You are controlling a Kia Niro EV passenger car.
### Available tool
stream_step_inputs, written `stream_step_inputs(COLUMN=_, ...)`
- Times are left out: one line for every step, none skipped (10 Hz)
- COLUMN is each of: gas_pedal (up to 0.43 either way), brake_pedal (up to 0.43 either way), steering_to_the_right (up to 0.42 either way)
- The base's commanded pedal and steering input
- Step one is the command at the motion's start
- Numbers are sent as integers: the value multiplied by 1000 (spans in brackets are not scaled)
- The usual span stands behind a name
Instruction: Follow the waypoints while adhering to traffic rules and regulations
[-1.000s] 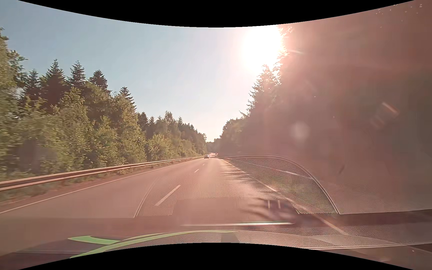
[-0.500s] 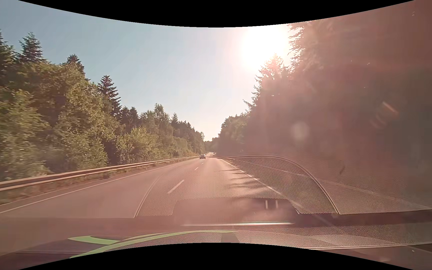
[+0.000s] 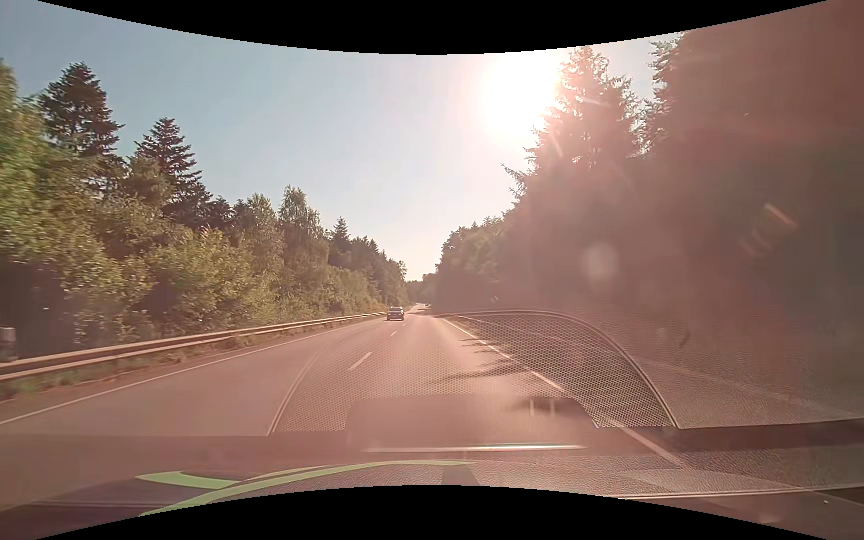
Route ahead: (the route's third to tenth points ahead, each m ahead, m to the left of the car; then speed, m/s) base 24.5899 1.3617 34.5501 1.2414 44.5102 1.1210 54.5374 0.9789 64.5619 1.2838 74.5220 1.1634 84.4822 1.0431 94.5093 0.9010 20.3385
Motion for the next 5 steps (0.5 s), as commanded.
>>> stream_step_inputs(gas_pedal=130, brake_pedal=0, steering_to_the_right=2)
stream_step_inputs(gas_pedal=130, brake_pedal=0, steering_to_the_right=3)
stream_step_inputs(gas_pedal=118, brake_pedal=0, steering_to_the_right=2)
stream_step_inputs(gas_pedal=118, brake_pedal=0, steering_to_the_right=2)
stream_step_inputs(gas_pedal=118, brake_pedal=0, steering_to_the_right=2)
